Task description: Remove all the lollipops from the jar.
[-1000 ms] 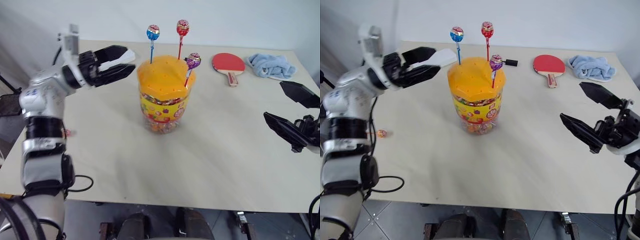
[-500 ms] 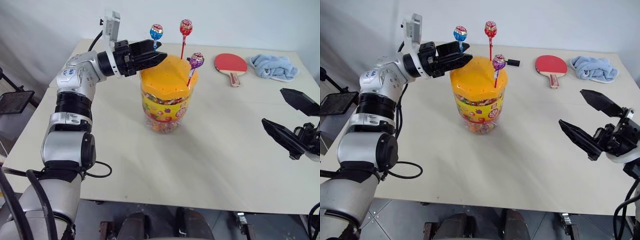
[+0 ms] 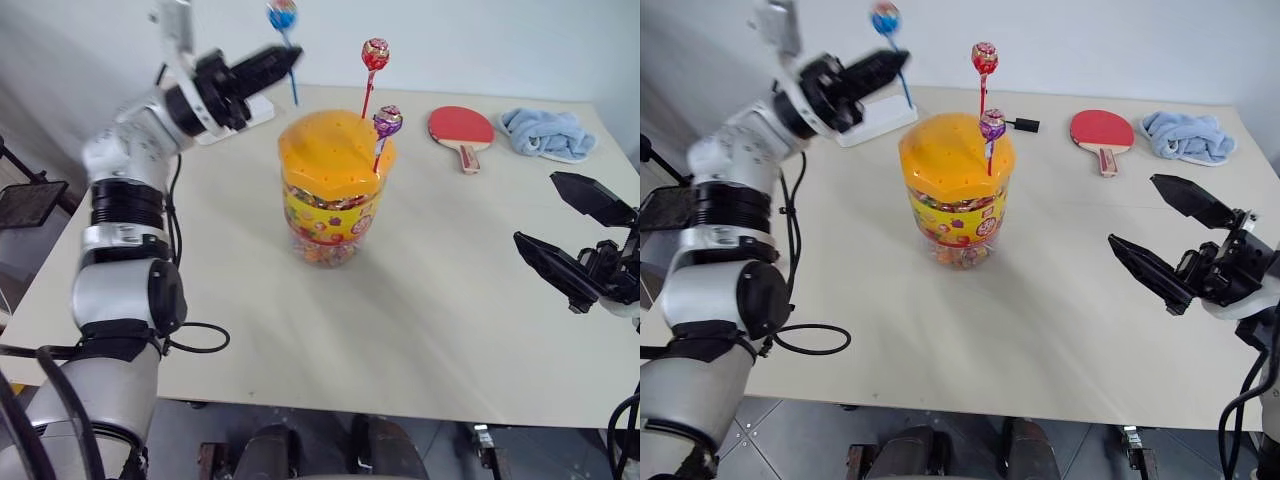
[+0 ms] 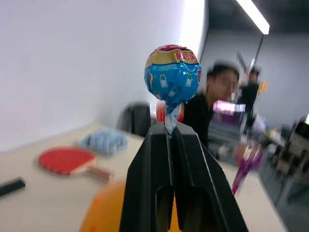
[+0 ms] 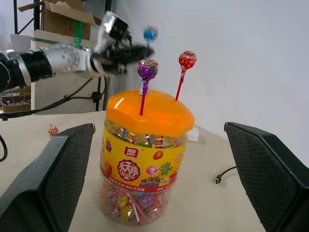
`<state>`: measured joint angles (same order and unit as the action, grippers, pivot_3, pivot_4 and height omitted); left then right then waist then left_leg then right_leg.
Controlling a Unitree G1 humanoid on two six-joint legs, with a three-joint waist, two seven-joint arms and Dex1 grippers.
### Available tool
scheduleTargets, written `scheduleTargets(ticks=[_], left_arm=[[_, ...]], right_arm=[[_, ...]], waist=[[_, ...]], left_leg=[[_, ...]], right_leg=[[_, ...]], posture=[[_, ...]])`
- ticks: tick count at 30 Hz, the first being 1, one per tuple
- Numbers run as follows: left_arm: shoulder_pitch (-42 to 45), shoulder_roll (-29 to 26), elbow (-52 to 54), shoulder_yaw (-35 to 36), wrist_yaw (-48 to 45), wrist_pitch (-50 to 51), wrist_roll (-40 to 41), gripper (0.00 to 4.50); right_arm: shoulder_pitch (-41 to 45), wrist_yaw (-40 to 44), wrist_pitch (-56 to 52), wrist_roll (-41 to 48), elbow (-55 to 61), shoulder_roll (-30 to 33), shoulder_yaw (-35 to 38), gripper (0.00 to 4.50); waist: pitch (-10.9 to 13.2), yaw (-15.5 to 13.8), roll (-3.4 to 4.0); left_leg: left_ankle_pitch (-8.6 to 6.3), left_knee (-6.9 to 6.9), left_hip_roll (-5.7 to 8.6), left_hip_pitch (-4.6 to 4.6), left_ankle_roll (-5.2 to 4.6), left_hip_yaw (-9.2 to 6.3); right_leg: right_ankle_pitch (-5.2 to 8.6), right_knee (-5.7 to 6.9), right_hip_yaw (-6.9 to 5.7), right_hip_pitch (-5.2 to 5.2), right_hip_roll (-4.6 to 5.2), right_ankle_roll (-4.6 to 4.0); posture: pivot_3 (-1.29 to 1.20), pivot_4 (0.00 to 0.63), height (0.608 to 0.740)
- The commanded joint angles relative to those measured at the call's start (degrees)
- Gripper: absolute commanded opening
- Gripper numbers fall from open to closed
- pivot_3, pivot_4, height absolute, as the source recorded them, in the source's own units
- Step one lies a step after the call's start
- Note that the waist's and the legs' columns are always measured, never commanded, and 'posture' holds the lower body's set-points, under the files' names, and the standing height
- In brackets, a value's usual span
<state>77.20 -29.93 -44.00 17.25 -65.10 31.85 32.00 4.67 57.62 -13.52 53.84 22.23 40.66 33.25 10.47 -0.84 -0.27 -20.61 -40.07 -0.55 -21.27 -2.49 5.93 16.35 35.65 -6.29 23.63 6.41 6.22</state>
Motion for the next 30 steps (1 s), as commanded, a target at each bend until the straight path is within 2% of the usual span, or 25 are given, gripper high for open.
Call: scheduleTargets(ticks=[1,2,5,8,9,11,13,16,18,22,25,30], left_arm=[[-4.4,-8.0,8.9,0.3,4.8,7.4,-1.1,0.01],[-6.6,-10.2,11.4,-0.8,5.9,9.2,-2.3,0.01],[-22.0,-21.4,23.4,-3.6,10.2,17.2,-7.3,0.01],[-40.0,-28.7,34.4,-2.0,14.5,23.7,-10.0,0.01],[-45.9,-29.5,37.6,-0.1,16.3,25.8,-10.4,0.01],[-53.9,-29.7,43.3,3.0,19.1,29.7,-9.8,0.01],[-59.9,-27.3,49.1,6.6,21.2,34.4,-7.7,0.01],[-67.3,-24.9,54.3,7.8,23.5,35.0,-7.9,0.01],[-68.2,-22.8,55.3,9.1,25.3,35.5,-7.4,0.01],[-70.3,-22.5,54.8,8.4,26.0,33.1,-8.2,0.01],[-70.0,-23.0,54.8,7.8,25.8,33.5,-7.3,0.68],[-69.5,-23.3,54.5,7.2,23.2,31.1,-5.5,2.19]], right_arm=[[0.8,0.5,0.9,0.1,0.3,-0.2,-0.3,4.5],[0.9,0.6,0.8,0.3,0.3,-0.2,-0.5,4.5],[2.1,1.0,0.2,0.8,0.0,-0.3,-1.9,4.5],[2.8,3.4,-0.3,-0.1,-1.2,0.0,-4.6,4.5],[3.1,4.5,-0.3,-0.7,-1.9,0.1,-5.7,4.5],[3.9,6.1,-0.3,-1.3,-3.2,0.4,-7.1,4.5],[4.9,7.7,0.0,-2.1,-4.4,0.7,-8.4,4.5],[6.7,8.9,-0.2,-2.7,-5.6,0.6,-10.1,4.5],[7.5,9.6,-0.3,-3.0,-6.1,0.6,-10.7,4.5],[8.2,10.5,-0.2,-3.8,-6.7,0.6,-11.5,4.5],[7.9,10.6,-0.2,-4.6,-6.7,0.7,-11.4,4.5],[7.2,10.2,0.2,-6.4,-7.2,1.1,-10.5,4.5]], waist=[[0.0,0.5,0.03],[0.0,0.9,0.08],[-0.1,1.5,0.18],[0.0,1.5,0.03],[0.0,1.5,-0.02],[0.0,0.8,-0.05],[0.0,0.0,-0.11],[0.0,-0.6,-0.1],[0.0,-0.6,-0.06],[0.0,-0.2,-0.01],[0.0,-0.2,0.02],[0.0,-0.2,0.02]], left_leg=[[0.0,0.01,-0.02,0.02,0.01,-0.01],[0.0,0.03,-0.02,0.06,0.01,0.0],[0.0,0.11,-0.04,0.19,0.05,0.05],[-0.02,0.07,-0.11,0.12,0.08,-0.06],[-0.02,0.04,-0.11,0.08,0.08,-0.12],[-0.06,0.03,-0.12,0.06,0.1,-0.27],[-0.07,-0.01,-0.11,-0.04,0.1,-0.52],[-0.08,-0.01,-0.07,-0.03,0.13,-0.64],[-0.09,0.02,-0.03,0.0,0.15,-0.63],[-0.1,0.05,-0.05,0.04,0.19,-0.59],[-0.1,0.08,-0.05,0.06,0.19,-0.55],[-0.1,0.07,-0.05,0.06,0.19,-0.55]], right_leg=[[0.0,0.0,0.0,0.0,0.0,0.0],[0.0,0.0,0.02,-0.01,-0.01,0.0],[0.02,0.06,0.16,-0.02,-0.05,-0.03],[0.05,0.09,0.37,0.0,0.03,-0.09],[0.06,0.09,0.43,-0.01,0.09,-0.1],[0.05,0.0,0.46,-0.08,0.27,-0.11],[0.06,-0.03,0.41,-0.1,0.36,-0.12],[0.08,-0.05,0.37,-0.16,0.53,-0.16],[0.1,-0.05,0.32,-0.16,0.62,-0.19],[0.12,-0.02,0.29,-0.15,0.59,-0.24],[0.12,-0.02,0.28,-0.15,0.58,-0.24],[0.12,-0.02,0.29,-0.15,0.58,-0.24]], posture=[[0.0,0.15,0.74],[0.0,0.15,0.74],[0.0,0.15,0.74],[0.0,0.15,0.74],[0.0,0.15,0.74],[0.0,0.15,0.74],[0.0,0.15,0.74],[0.0,0.15,0.74],[0.0,0.15,0.74],[0.0,0.15,0.74],[0.0,0.15,0.74],[0.0,0.15,0.74]])
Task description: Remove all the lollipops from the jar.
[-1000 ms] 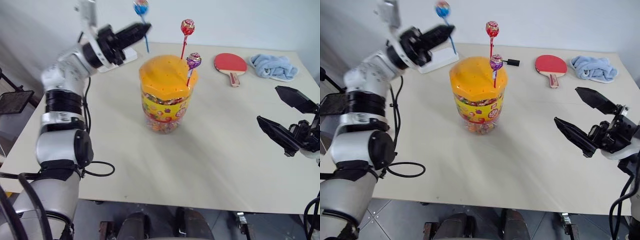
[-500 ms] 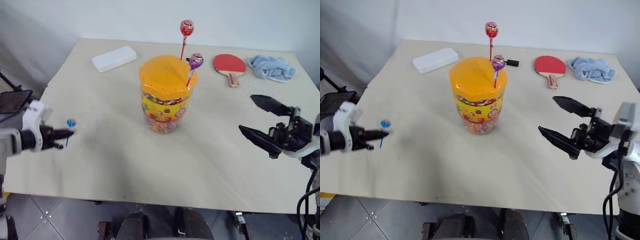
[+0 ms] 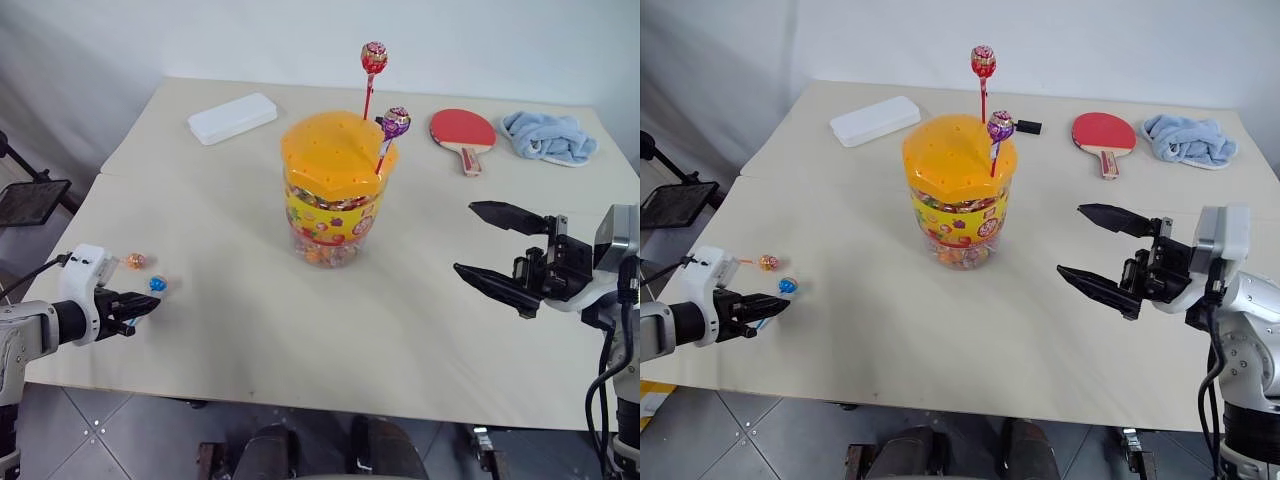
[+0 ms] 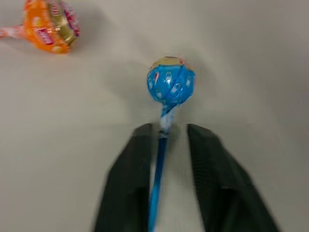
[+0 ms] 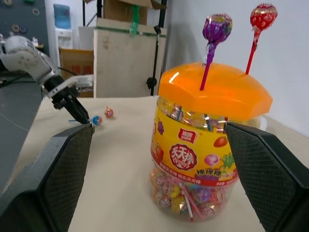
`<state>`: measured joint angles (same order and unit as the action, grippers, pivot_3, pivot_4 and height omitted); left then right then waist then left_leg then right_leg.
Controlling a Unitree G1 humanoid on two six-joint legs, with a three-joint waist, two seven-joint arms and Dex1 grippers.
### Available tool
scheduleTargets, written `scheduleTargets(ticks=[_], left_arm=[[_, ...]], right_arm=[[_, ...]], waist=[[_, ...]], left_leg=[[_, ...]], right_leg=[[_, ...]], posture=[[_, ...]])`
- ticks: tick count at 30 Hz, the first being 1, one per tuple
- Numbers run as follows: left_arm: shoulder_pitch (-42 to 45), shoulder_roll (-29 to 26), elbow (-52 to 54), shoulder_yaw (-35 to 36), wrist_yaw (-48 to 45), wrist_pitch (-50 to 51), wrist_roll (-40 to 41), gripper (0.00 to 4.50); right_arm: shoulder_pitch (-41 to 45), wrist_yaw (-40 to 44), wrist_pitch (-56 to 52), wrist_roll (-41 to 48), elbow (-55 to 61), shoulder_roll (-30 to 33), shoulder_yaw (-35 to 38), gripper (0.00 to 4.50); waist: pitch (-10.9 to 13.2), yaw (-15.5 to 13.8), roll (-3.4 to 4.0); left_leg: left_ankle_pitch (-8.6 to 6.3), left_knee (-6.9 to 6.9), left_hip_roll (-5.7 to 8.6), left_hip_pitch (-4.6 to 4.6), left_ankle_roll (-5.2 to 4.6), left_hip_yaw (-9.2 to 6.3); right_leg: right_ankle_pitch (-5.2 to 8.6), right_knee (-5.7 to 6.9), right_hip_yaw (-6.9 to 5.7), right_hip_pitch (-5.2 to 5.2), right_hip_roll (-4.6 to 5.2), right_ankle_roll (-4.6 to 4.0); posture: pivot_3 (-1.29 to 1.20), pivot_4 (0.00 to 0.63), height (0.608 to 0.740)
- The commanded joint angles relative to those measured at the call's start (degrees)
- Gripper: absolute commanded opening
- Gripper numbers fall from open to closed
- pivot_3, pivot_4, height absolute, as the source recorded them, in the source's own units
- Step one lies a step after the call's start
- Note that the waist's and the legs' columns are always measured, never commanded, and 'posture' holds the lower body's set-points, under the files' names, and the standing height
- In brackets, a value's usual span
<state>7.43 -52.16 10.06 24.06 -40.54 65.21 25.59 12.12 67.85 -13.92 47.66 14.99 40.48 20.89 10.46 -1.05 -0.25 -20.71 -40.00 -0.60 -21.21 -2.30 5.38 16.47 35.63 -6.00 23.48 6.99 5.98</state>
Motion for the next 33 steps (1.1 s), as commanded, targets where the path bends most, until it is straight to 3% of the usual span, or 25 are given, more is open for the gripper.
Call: scheduleTargets(ticks=[1,5,8,10,12,17,25,28,33], left_arm=[[0.4,-0.7,0.3,1.1,-2.0,-3.7,1.2,2.35],[-1.8,-2.8,-1.5,6.0,-9.5,-12.9,2.9,3.52],[-5.1,-4.3,-5.6,12.8,-21.7,-24.8,5.3,4.33],[-4.4,-3.4,-7.4,17.3,-28.2,-30.6,9.3,4.33],[-0.1,-2.7,-8.5,20.1,-28.0,-31.3,13.4,4.33],[7.4,-1.4,-2.8,15.6,-27.7,-26.5,22.8,4.33],[12.4,3.6,-0.2,7.4,-25.4,-31.0,23.2,4.33],[11.6,3.8,0.1,7.0,-25.4,-32.5,23.0,4.35],[10.2,3.8,0.5,7.5,-25.2,-34.1,23.6,4.35]], right_arm=[[-0.4,0.1,0.2,0.1,-0.2,1.5,2.3,4.5],[-0.9,-0.8,-2.1,0.1,-0.5,3.9,3.3,4.5],[1.9,-4.7,-5.2,0.8,0.5,4.6,2.0,4.5],[5.1,-7.6,-7.3,2.2,1.1,3.5,0.6,4.5],[8.0,-9.5,-8.6,1.1,1.6,2.8,-2.0,4.5],[19.4,-14.3,-12.6,-3.0,1.2,-1.1,-12.2,4.5],[30.9,-20.0,-12.6,-9.3,-6.7,-12.0,-19.7,4.5],[32.1,-19.8,-11.5,-9.9,-8.5,-14.0,-19.3,3.94],[32.5,-18.5,-10.4,-10.3,-9.7,-15.1,-18.7,2.23]], waist=[[0.0,0.1,0.0],[0.0,0.1,0.01],[0.0,1.0,0.04],[0.1,1.6,0.08],[0.1,1.7,0.11],[0.1,1.4,0.12],[0.1,1.5,0.11],[0.1,1.8,0.11],[0.1,2.4,0.11]], left_leg=[[0.0,0.0,0.0,0.0,0.0,0.0],[0.0,0.0,0.0,-0.02,0.01,0.0],[-0.03,0.02,-0.03,-0.02,0.06,0.01],[-0.03,0.03,-0.07,-0.02,0.07,0.09],[-0.04,0.01,-0.1,0.02,0.11,0.07],[-0.01,-0.02,-0.09,0.0,0.14,0.04],[-0.02,-0.04,-0.08,-0.09,0.13,0.08],[-0.02,-0.04,-0.07,-0.08,0.13,0.15],[-0.02,-0.04,-0.12,-0.08,0.13,0.13]], right_leg=[[0.0,0.0,0.0,0.0,0.0,0.0],[0.01,-0.01,-0.02,0.02,0.01,-0.02],[0.04,-0.02,-0.06,0.05,0.01,-0.08],[0.06,0.0,-0.06,0.09,0.01,-0.12],[0.1,-0.04,-0.09,0.11,0.01,-0.18],[0.11,0.19,-0.12,0.11,0.02,-0.2],[0.1,0.23,-0.14,0.17,-0.34,-0.18],[0.09,0.22,-0.14,0.18,-0.44,-0.16],[0.09,0.22,-0.13,0.17,-0.43,-0.16]], posture=[[0.0,0.15,0.74],[0.0,0.15,0.74],[0.0,0.15,0.74],[0.0,0.15,0.74],[0.0,0.15,0.74],[0.0,0.15,0.74],[0.0,0.15,0.74],[0.0,0.15,0.74],[0.0,0.15,0.74]])
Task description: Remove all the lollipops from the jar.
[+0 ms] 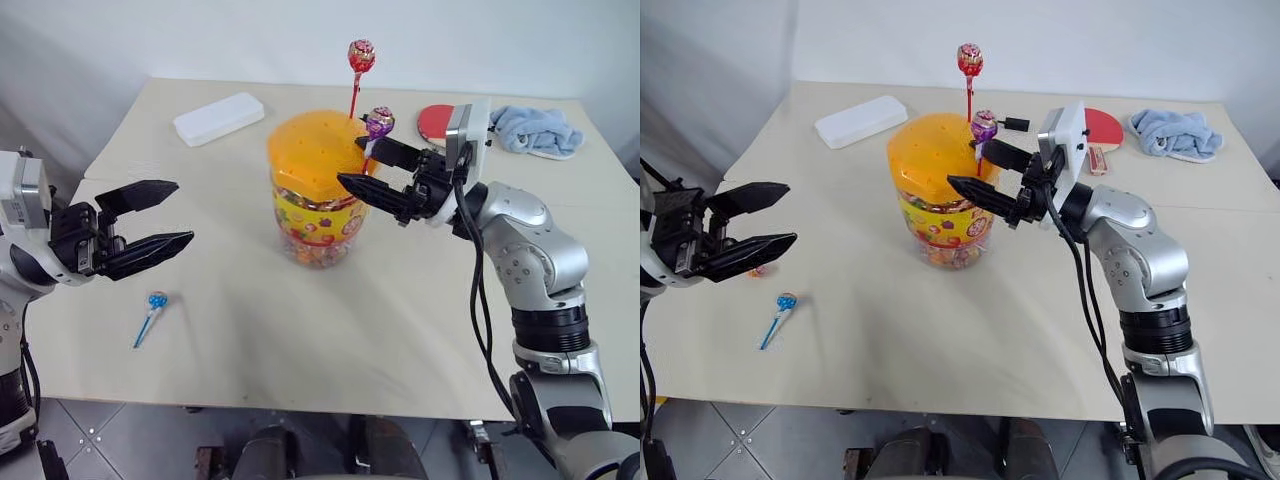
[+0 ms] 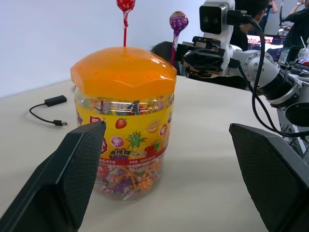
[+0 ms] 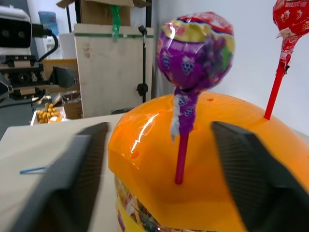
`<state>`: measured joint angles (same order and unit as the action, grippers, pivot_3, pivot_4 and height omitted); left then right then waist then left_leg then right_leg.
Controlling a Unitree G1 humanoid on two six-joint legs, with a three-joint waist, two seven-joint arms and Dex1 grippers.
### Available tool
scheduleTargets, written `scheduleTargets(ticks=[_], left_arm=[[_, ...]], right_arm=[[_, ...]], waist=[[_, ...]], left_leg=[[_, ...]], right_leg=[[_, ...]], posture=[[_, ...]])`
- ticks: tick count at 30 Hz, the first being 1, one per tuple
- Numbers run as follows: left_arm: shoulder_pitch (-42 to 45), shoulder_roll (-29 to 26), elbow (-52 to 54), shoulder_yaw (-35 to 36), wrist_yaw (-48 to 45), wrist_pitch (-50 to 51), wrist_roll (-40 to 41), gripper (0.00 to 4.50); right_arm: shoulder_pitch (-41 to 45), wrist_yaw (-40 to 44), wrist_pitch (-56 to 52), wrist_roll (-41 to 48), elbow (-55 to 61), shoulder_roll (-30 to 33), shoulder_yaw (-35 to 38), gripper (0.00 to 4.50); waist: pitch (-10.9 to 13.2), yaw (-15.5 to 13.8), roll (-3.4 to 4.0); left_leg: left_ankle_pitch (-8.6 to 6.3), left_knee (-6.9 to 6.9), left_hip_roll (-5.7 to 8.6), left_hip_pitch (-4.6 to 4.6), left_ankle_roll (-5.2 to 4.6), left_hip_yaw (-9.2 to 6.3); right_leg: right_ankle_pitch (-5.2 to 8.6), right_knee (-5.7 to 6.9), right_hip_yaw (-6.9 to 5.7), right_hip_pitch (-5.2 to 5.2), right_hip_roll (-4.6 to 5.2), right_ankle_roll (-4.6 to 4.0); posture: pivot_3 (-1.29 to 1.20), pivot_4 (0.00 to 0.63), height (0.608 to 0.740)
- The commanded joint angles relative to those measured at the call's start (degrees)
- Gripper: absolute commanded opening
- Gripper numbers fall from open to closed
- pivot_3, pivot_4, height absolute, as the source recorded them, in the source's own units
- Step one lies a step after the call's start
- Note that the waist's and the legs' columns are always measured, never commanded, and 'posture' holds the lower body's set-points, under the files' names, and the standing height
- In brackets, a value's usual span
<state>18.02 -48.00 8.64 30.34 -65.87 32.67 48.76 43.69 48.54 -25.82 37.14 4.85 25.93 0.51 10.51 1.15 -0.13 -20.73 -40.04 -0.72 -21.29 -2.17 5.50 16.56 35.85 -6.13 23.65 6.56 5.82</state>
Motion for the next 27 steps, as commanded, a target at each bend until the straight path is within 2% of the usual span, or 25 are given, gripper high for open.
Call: scheduleTargets(ticks=[1,6,7,9,12,16,21,24,27], left_arm=[[-0.6,-0.3,2.1,1.4,0.1,-2.1,0.6,4.35],[0.5,0.7,2.4,1.3,0.6,-3.7,2.0,4.35],[0.9,0.9,2.4,1.0,0.7,-3.9,2.3,4.35],[1.4,1.2,2.4,0.3,0.8,-4.2,2.3,4.35],[2.3,2.2,2.1,-2.2,0.5,-5.1,1.0,4.35],[2.4,2.0,1.8,-5.5,-0.5,-6.1,-0.7,4.35],[2.0,1.4,1.8,-8.6,-1.9,-7.3,-2.7,4.35],[1.6,1.2,1.5,-10.1,-3.0,-8.4,-4.2,4.35],[1.7,1.3,1.2,-10.4,-3.2,-8.8,-4.5,4.35]], right_arm=[[1.0,1.0,1.9,0.1,0.1,-0.6,1.9,1.94],[1.0,2.2,3.9,0.0,-1.3,-1.0,2.7,0.26],[1.3,2.6,4.2,0.9,-1.5,-1.3,3.5,0.07],[2.0,3.4,4.4,2.5,-1.7,-1.5,5.1,0.07],[3.9,4.6,3.8,7.5,-2.0,0.3,11.1,0.07],[3.6,4.4,-1.2,8.1,-6.0,9.5,16.8,0.07],[-6.0,2.9,-10.8,-3.8,-14.8,26.7,12.3,0.07],[-12.4,2.2,-7.8,-10.1,-17.0,29.6,10.0,0.07],[-15.1,-5.0,-8.3,-18.4,-19.0,30.1,6.6,0.07]], waist=[[0.0,0.3,0.0],[0.0,0.5,0.0],[0.0,0.5,0.0],[0.0,0.4,0.0],[0.0,0.3,0.0],[0.0,0.1,0.01],[0.0,0.0,-0.01],[0.0,0.3,0.01],[0.1,0.7,0.11]], left_leg=[[0.0,0.0,0.0,0.0,0.0,0.0],[0.0,0.0,-0.04,0.0,0.01,0.0],[0.0,0.0,-0.04,0.0,0.01,0.0],[0.0,0.0,-0.04,0.0,0.01,0.0],[0.0,0.0,0.0,-0.01,0.0,-0.01],[0.0,0.0,0.04,-0.01,-0.01,-0.11],[-0.02,0.03,-0.01,0.0,-0.04,-0.07],[-0.01,0.05,-0.04,0.0,-0.03,0.07],[0.01,0.06,-0.13,0.08,0.02,0.29]], right_leg=[[0.0,0.0,0.0,0.0,0.01,0.0],[0.0,-0.01,0.01,0.0,0.02,0.0],[0.0,-0.01,0.01,0.0,0.02,0.0],[0.0,-0.01,0.01,0.0,0.01,0.0],[0.0,0.0,0.01,0.0,0.01,0.0],[-0.01,-0.01,-0.03,-0.05,0.02,0.01],[-0.01,-0.2,-0.02,-0.12,0.1,0.01],[-0.01,-0.24,0.04,-0.1,0.09,0.01],[-0.01,-0.18,0.06,-0.04,0.0,0.02]], posture=[[0.0,0.15,0.74],[0.0,0.15,0.74],[0.0,0.15,0.74],[0.0,0.15,0.74],[0.0,0.15,0.74],[0.0,0.15,0.74],[0.0,0.15,0.74],[0.0,0.15,0.74],[0.0,0.15,0.74]])
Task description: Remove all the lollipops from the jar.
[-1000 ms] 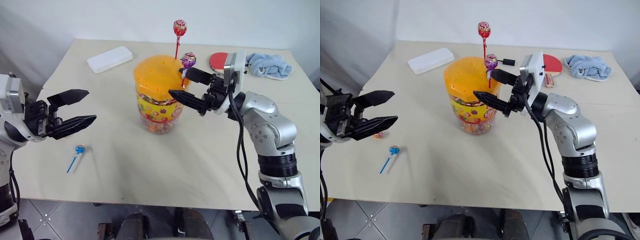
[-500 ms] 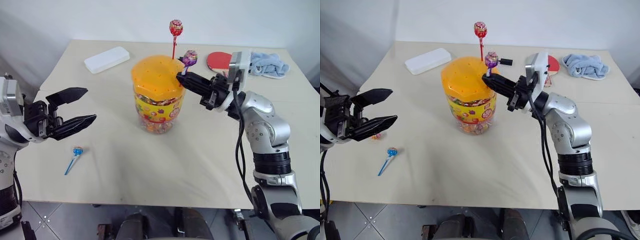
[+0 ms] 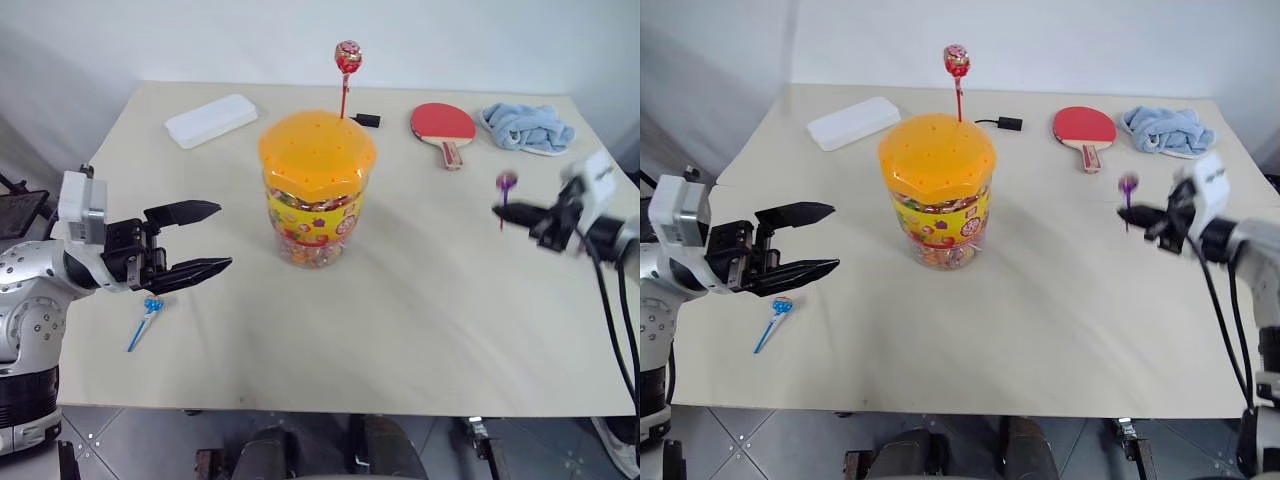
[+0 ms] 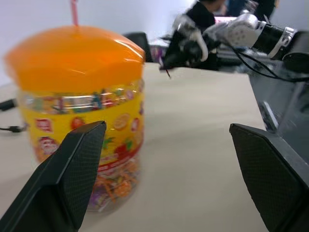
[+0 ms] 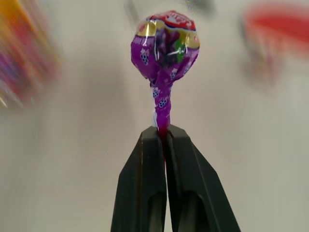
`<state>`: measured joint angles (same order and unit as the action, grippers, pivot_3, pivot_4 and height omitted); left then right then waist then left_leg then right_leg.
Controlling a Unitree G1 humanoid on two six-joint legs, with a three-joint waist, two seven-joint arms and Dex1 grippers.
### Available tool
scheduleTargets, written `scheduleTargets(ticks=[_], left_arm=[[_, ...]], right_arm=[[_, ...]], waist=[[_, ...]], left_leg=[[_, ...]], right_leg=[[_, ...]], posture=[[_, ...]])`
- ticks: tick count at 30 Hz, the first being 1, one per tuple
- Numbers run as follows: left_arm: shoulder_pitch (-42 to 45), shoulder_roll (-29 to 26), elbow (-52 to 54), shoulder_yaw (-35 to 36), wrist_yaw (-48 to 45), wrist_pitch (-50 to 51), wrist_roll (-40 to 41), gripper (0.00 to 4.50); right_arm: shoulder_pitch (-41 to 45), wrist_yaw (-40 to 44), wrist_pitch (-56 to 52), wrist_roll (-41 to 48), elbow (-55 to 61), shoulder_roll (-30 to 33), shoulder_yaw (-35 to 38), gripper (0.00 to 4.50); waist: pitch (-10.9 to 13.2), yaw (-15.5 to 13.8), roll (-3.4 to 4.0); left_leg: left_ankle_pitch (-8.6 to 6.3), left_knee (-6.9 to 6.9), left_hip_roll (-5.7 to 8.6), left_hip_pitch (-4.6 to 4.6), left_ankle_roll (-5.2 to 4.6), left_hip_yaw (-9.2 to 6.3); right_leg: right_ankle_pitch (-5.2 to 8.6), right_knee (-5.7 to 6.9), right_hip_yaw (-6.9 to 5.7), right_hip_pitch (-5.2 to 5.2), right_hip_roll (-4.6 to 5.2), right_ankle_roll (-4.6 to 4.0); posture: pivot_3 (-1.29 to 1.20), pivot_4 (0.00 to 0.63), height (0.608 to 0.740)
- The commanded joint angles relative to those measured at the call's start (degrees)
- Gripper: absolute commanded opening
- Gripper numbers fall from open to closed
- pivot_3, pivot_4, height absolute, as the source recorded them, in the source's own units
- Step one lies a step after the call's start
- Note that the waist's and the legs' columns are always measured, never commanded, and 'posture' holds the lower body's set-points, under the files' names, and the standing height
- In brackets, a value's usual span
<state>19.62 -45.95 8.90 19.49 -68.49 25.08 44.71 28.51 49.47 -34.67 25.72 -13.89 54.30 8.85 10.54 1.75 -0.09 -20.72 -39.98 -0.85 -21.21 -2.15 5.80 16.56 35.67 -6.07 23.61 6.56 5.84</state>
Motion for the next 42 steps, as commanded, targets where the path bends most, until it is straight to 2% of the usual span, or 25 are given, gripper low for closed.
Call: scheduleTargets(ticks=[1,6,7,10,15,20,21,24,28,31,35,40,42], left_arm=[[0.2,-0.7,0.9,0.3,-0.5,-1.3,-0.5,4.35],[1.7,-1.1,0.4,-0.4,-0.7,-1.3,-0.7,4.35],[2.2,-1.2,0.2,-0.6,-0.9,-1.4,-0.9,4.35],[3.3,-1.5,-0.3,-0.8,-1.1,-1.3,-1.1,4.35],[3.7,-2.0,-1.1,-0.3,-1.7,-1.0,-1.4,4.35],[2.5,-2.5,-1.2,2.6,-0.5,-1.1,-0.5,4.35],[2.4,-2.3,-1.1,3.0,-0.2,-1.1,-0.3,4.35],[2.3,-1.4,-0.9,4.5,0.7,-1.0,0.8,4.35],[3.0,0.3,-1.2,5.8,2.7,0.1,3.1,4.35],[3.4,1.2,-1.4,6.3,5.1,0.2,3.4,4.35],[3.3,1.6,-1.9,6.7,6.9,-0.5,3.1,4.35],[1.7,1.8,-0.2,7.4,7.9,-0.3,3.6,4.35],[1.2,1.8,0.2,7.8,8.3,-0.3,3.7,4.35]], right_arm=[[-0.6,-7.5,-0.6,-9.5,-0.8,2.0,-3.4,0.07],[-5.2,-7.0,-5.4,-9.9,-2.2,0.2,-3.4,0.07],[-5.8,-6.7,-6.7,-9.5,-2.0,0.0,-3.2,0.26],[-6.6,-6.7,-6.7,-9.5,-1.4,-0.7,-2.0,1.04],[-7.9,-5.4,-6.0,-8.8,0.4,0.7,1.8,2.64],[-6.9,6.5,9.6,-1.2,4.7,2.4,13.5,4.33],[-6.3,7.9,10.5,0.0,5.3,2.1,14.4,4.49],[-1.6,11.2,7.5,7.1,9.9,-0.4,14.5,4.49],[11.3,8.0,2.4,11.9,14.0,-10.1,6.5,4.49],[22.1,0.8,-0.9,10.3,9.5,-19.2,1.6,4.49],[31.1,-3.4,-0.4,7.2,2.0,-27.6,-2.5,4.49],[38.1,-6.4,-0.8,5.7,-3.7,-33.6,-3.7,4.49],[39.6,-6.6,-0.9,5.2,-5.0,-34.8,-4.1,4.09]], waist=[[0.0,0.2,0.11],[0.1,-0.4,0.15],[0.1,-0.5,0.15],[0.0,-0.8,0.1],[0.0,-1.0,0.11],[0.2,-1.4,0.44],[0.3,-1.4,0.51],[0.3,-1.3,0.5],[0.2,-0.7,0.41],[0.3,-0.2,0.43],[0.3,-0.2,0.43],[0.3,-0.1,0.42],[0.3,-0.1,0.42]], left_leg=[[0.01,0.0,0.0,0.04,0.01,0.12],[0.02,-0.01,-0.04,0.0,0.04,0.13],[0.02,-0.03,-0.03,0.0,0.04,0.1],[0.02,-0.09,-0.03,0.0,0.04,-0.07],[0.02,-0.07,-0.03,0.0,0.04,-0.09],[0.02,-0.06,0.01,-0.01,0.03,0.04],[0.02,-0.06,0.02,0.01,0.03,0.08],[0.02,-0.06,-0.05,0.05,0.03,0.09],[0.02,-0.1,-0.07,0.09,0.04,0.07],[0.02,-0.1,-0.03,-0.01,0.04,-0.01],[0.02,-0.09,0.03,-0.12,0.04,-0.17],[0.02,-0.07,0.19,-0.22,0.0,-0.28],[0.02,-0.07,0.21,-0.23,-0.01,-0.3]], right_leg=[[0.0,0.09,0.01,0.07,0.0,0.0],[0.0,0.11,0.13,0.13,0.0,0.0],[0.0,0.1,0.12,0.09,0.0,0.0],[-0.02,-0.03,0.1,-0.06,0.0,0.03],[-0.02,-0.03,0.08,-0.07,-0.03,0.03],[-0.04,-0.04,0.07,-0.01,-0.13,0.08],[-0.05,-0.04,0.06,0.0,-0.15,0.1],[-0.06,-0.02,0.05,-0.01,-0.15,0.1],[-0.06,0.04,0.08,-0.03,-0.09,0.1],[-0.05,0.15,0.11,0.08,-0.03,0.08],[-0.04,0.17,0.02,0.12,-0.02,0.07],[-0.05,0.18,-0.09,0.13,-0.06,0.07],[-0.05,0.18,-0.11,0.14,-0.06,0.08]], posture=[[0.0,0.15,0.74],[0.0,0.15,0.74],[0.0,0.15,0.74],[0.0,0.15,0.74],[0.0,0.15,0.74],[0.0,0.15,0.74],[0.0,0.15,0.74],[0.0,0.15,0.74],[0.0,0.15,0.74],[0.0,0.15,0.74],[0.0,0.15,0.74],[0.0,0.15,0.74],[0.0,0.15,0.74]])
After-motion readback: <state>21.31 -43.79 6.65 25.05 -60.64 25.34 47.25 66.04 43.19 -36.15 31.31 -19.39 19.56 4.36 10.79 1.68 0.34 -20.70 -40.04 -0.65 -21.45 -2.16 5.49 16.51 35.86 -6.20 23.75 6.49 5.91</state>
